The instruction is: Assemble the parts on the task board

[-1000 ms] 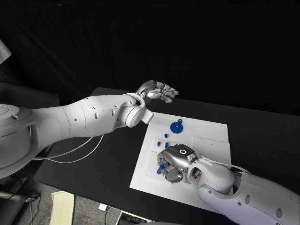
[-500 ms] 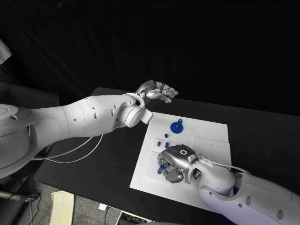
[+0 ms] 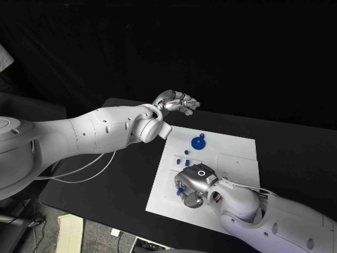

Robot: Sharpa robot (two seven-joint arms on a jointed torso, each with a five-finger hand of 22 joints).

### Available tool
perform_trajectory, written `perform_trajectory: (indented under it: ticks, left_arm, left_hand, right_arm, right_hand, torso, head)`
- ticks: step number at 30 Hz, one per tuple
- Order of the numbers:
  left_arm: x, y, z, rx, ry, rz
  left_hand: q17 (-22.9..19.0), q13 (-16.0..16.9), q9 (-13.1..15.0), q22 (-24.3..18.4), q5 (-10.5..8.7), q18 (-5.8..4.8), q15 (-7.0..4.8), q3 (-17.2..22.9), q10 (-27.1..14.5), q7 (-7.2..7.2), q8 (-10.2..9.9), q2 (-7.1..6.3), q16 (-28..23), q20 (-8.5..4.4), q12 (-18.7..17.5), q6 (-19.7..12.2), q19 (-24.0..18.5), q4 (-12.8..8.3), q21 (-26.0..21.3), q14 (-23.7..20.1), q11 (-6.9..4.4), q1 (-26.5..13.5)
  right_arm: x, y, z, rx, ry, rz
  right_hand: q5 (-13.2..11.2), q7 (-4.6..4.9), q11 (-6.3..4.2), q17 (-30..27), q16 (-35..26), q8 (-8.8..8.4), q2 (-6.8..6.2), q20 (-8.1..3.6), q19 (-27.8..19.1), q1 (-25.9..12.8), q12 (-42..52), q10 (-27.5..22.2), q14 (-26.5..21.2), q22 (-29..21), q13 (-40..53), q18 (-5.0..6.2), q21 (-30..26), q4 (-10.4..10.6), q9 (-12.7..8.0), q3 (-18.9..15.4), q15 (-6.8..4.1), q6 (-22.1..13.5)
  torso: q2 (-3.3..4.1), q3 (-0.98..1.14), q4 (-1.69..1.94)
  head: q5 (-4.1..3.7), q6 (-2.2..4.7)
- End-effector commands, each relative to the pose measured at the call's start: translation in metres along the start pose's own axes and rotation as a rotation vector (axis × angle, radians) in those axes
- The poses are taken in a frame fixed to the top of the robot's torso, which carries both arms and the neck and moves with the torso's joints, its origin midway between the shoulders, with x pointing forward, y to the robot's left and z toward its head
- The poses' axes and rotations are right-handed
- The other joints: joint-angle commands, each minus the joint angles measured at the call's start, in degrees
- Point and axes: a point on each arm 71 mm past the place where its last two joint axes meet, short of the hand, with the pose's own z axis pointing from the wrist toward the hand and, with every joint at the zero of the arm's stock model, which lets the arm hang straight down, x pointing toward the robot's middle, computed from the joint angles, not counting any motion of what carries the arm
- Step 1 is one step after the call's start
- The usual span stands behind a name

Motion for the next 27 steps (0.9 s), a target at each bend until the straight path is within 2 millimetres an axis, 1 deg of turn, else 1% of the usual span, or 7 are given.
perform_trajectory:
  ticks: [1,14,16,20,24,25,27]
  left_arm:
    - [0.0012,-0.0013,0.0002,0.008,0.008,-0.001]
    - [0.0019,-0.0014,0.0004,0.007,0.011,-0.002]
    - [0.0015,-0.0013,0.0002,0.007,0.01,-0.002]
    - [0.0006,-0.0011,-0.0003,0.005,0.009,-0.001]
    - [0.0001,-0.0008,-0.0004,0.003,0.009,-0.001]
    - [0.0003,-0.0009,-0.0004,0.003,0.01,-0.001]
    - [0.0004,-0.0008,-0.0004,0.002,0.012,-0.002]
  left_hand:
    - [0.1,-0.1,-0.1,0.1,0.17,0.59,0.1,0.0,-0.1,1.13,0.2,-0.09,-0.3,0.09,-0.2,-0.3,0.2,0.3,-0.3,0.2,0.41,-0.7]
    - [0.1,-0.1,-0.1,0.1,0.17,0.59,0.1,0.0,-0.1,1.13,0.2,-0.12,-0.4,0.09,-0.3,-0.3,0.2,0.4,-0.3,0.2,0.41,-0.7]
    - [0.1,-0.1,-0.1,0.1,0.17,0.59,0.1,0.0,-0.1,1.13,0.2,-0.12,-0.4,0.09,-0.3,-0.3,0.2,0.4,-0.3,0.2,0.41,-0.7]
    - [0.1,-0.1,-0.1,0.1,0.17,0.59,0.11,0.0,-0.1,1.14,0.2,-0.14,-0.4,0.09,-0.3,-0.3,0.2,0.4,-0.3,0.2,0.41,-0.7]
    - [0.1,-0.1,-0.1,0.1,0.17,0.59,0.11,0.0,-0.1,1.14,0.2,-0.14,-0.4,0.09,-0.3,-0.3,0.2,0.4,-0.4,0.2,0.42,-0.7]
    - [0.2,-0.1,-0.1,0.1,0.17,0.59,0.11,0.0,-0.1,1.14,0.2,-0.15,-0.4,0.09,-0.3,-0.3,0.2,0.4,-0.4,0.2,0.42,-0.7]
    - [0.2,-0.1,-0.1,0.1,0.17,0.59,0.11,0.0,-0.1,1.14,0.2,-0.17,-0.4,0.1,-0.3,-0.4,0.2,0.4,-0.4,0.2,0.42,-0.7]
  right_arm:
    - [0.0052,0.0078,-0.0001,-0.015,0.04,-0.09]
    - [0.0055,0.0131,0.0025,-0.025,0.045,-0.066]
    - [0.0054,0.0117,0.0024,-0.022,0.046,-0.062]
    - [0.0065,0.0077,0.0009,-0.015,0.058,-0.044]
    - [0.0055,0.0069,0.0007,-0.012,0.041,-0.028]
    - [0.0053,0.0071,0.0007,-0.012,0.039,-0.023]
    - [0.004,0.0078,0.0013,-0.013,0.023,-0.014]
  right_hand:
    - [0.2,-0.09,0.0,0.1,0.3,0.24,0.33,-0.33,0.1,-0.1,0.1,0.3,0.1,1.0,0.0,3.98,0.4,-0.2,1.4,0.1,-0.39,0.5]
    - [0.2,-0.05,0.03,0.1,0.1,0.06,-0.37,-0.21,-0.1,-0.5,-0.1,0.2,0.0,0.9,0.3,3.98,0.4,0.0,1.5,0.5,-0.37,0.5]
    - [0.3,0.14,0.21,0.0,0.0,-0.32,-1.32,-0.13,-0.2,-0.7,-0.5,-0.3,0.0,0.8,0.3,3.98,0.3,0.1,1.4,0.7,-0.2,0.0]
    - [0.6,0.91,0.89,-0.2,-0.3,-1.55,-4.47,0.07,-0.2,-2.3,-1.6,-1.9,0.0,0.8,0.1,3.98,0.3,0.7,1.0,-0.5,0.45,-1.5]
    - [0.8,1.03,0.98,-0.2,-0.3,-1.75,-4.71,0.06,-0.2,-2.5,-1.8,-2.1,0.1,0.8,0.1,3.98,0.3,0.7,0.9,-0.9,0.55,-1.8]
    - [1.3,1.69,1.55,-0.2,-0.3,-2.66,-6.03,0.08,-0.3,-3.7,-2.7,-3.8,0.0,0.8,-0.2,3.98,0.4,0.4,0.5,-2.5,0.94,-3.3]
    - [1.9,2.41,2.14,-0.2,-0.3,-3.6,-6.45,0.0,-0.4,-4.4,-3.8,-5.5,0.0,0.8,-0.7,3.98,0.3,0.1,0.2,-4.1,1.64,-4.9]
  torso:
    - [0.01,0.01,0.04]
    - [0.0,-0.04,0.08]
    - [0.0,-0.04,0.08]
    - [-0.01,-0.05,0.07]
    - [-0.02,-0.05,0.04]
    - [-0.01,-0.04,0.02]
    - [0.0,-0.03,0.02]
  head:
    - [-0.04,-0.06]
    - [-0.16,0.0]
    - [-0.16,0.0]
    - [-0.13,0.0]
    - [-0.1,0.01]
    - [-0.09,0.0]
    - [-0.08,0.0]
